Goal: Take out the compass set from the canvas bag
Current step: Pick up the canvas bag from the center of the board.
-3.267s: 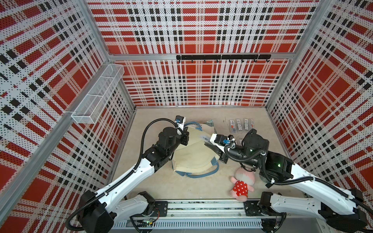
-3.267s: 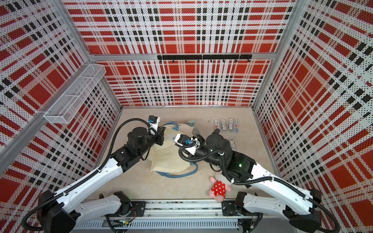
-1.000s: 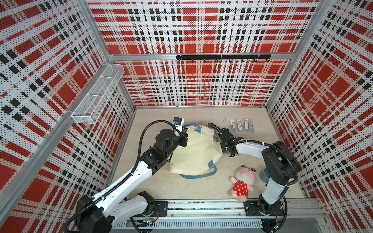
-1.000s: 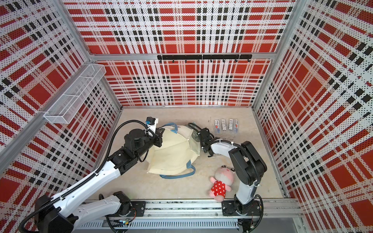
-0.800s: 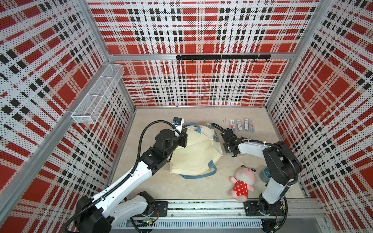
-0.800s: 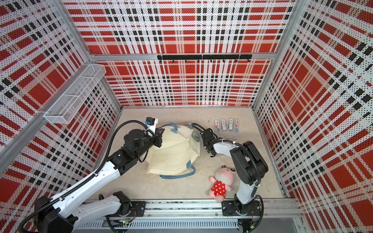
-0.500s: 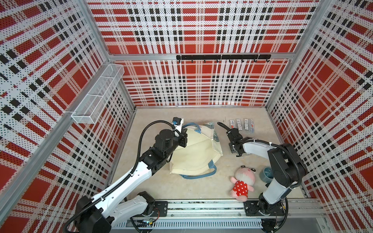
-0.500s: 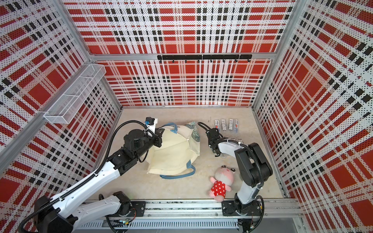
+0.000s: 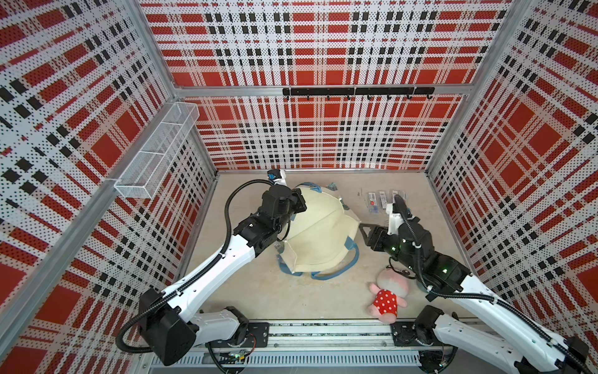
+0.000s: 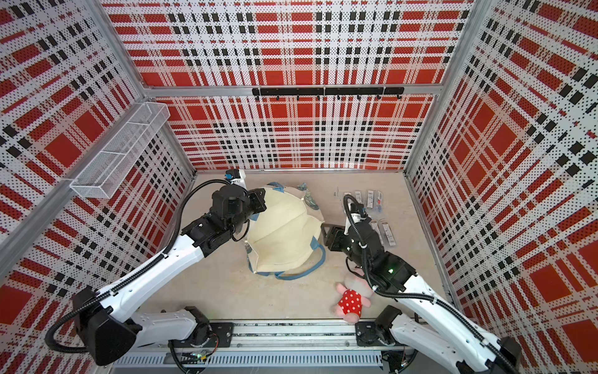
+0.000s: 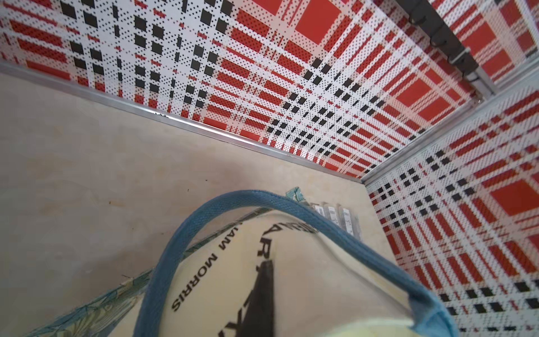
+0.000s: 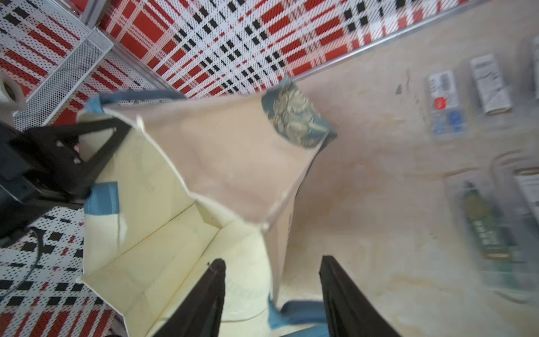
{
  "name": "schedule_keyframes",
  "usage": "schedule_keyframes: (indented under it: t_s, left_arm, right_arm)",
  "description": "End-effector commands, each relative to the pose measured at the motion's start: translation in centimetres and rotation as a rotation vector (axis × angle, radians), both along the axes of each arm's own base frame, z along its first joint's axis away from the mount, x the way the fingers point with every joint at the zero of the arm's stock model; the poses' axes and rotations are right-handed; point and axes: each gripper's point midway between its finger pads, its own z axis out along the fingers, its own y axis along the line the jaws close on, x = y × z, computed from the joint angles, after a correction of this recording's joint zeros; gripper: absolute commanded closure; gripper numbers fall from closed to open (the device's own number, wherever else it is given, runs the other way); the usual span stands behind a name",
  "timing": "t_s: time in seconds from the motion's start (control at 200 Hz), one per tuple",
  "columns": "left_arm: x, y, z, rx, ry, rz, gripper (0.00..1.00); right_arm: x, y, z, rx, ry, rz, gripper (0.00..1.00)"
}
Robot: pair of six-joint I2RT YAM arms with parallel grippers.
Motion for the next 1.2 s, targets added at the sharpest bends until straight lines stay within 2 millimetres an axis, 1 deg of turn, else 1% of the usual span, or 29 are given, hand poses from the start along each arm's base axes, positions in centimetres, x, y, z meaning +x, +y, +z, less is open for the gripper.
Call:
schedule_keyframes:
  t_s: [0.0, 0.105, 0.15, 0.25, 0.331, 0.421, 0.501, 0.551, 0.586, 0.656, 0.731, 0.832, 0.877, 0.957, 1.002, 1.037, 1.122, 1.192]
  left_arm:
    - [0.1, 0.0, 2.1, -0.168, 0.019, 0.053, 1.00]
    - [0.1, 0.0, 1.8, -0.206, 0.033, 0.063, 1.00]
    - [0.0, -0.1, 1.6, -0.219, 0.038, 0.060, 1.00]
    - [-0.2, -0.1, 1.1, -0.241, 0.046, 0.057, 1.00]
    - [-0.3, 0.4, 0.8, -0.249, 0.038, 0.075, 1.00]
    - [-0.3, 1.3, 0.4, -0.247, 0.040, 0.097, 1.00]
    - [-0.2, 1.9, 0.1, -0.252, 0.041, 0.115, 1.00]
    - [-0.2, 2.2, 0.1, -0.262, 0.041, 0.120, 1.00]
    - [-0.2, 2.2, 0.0, -0.269, 0.041, 0.118, 1.00]
    - [-0.3, 2.2, -0.2, -0.281, 0.045, 0.115, 1.00]
    - [-0.4, 2.1, -0.6, -0.292, 0.050, 0.110, 1.00]
    - [-0.6, 2.1, -0.9, -0.303, 0.055, 0.108, 1.00]
    - [-0.7, 2.2, -1.0, -0.306, 0.058, 0.109, 1.00]
    - [-0.8, 2.4, -1.2, -0.312, 0.062, 0.107, 1.00]
    - [-0.9, 2.4, -1.3, -0.316, 0.070, 0.103, 1.00]
    - [-1.0, 2.5, -1.5, -0.315, 0.085, 0.102, 1.00]
    - [-1.4, 2.3, -2.3, -0.307, 0.138, 0.083, 1.00]
    - [-2.0, 2.1, -3.5, -0.297, 0.210, 0.072, 1.00]
  right_arm:
    - [-1.0, 2.6, -0.9, 0.151, 0.070, 0.024, 0.44]
    - [-1.2, 3.5, -3.6, 0.203, 0.108, 0.037, 0.43]
    - [-1.2, 3.3, -4.8, 0.197, 0.121, 0.028, 0.42]
    - [-0.9, 2.6, -6.5, 0.185, 0.124, -0.013, 0.43]
    - [-1.1, 2.8, -6.4, 0.185, 0.130, 0.001, 0.42]
    - [-1.6, 2.2, -6.3, 0.168, 0.144, -0.005, 0.41]
    - [-2.1, 1.7, -6.4, 0.202, 0.151, -0.015, 0.40]
    - [-2.2, 1.7, -6.5, 0.229, 0.154, -0.015, 0.40]
    - [-2.3, 2.0, -6.9, 0.237, 0.160, -0.011, 0.40]
    - [-2.2, 2.7, -8.1, 0.233, 0.185, -0.001, 0.42]
    - [-1.6, 3.9, -8.6, 0.249, 0.184, 0.018, 0.48]
    - [-0.4, 5.4, -8.1, 0.238, 0.157, 0.033, 0.64]
    - [0.1, 5.7, -8.1, 0.224, 0.146, 0.027, 0.73]
    - [1.0, 5.9, -7.3, 0.206, 0.118, 0.012, 0.90]
    - [1.4, 5.9, -6.1, 0.185, 0.096, 0.010, 0.97]
    - [1.9, 5.6, -5.2, 0.155, 0.091, 0.007, 1.00]
    - [3.2, 4.4, -3.3, 0.112, 0.101, 0.018, 1.00]
    - [4.5, 3.8, -1.5, 0.092, 0.106, 0.048, 1.00]
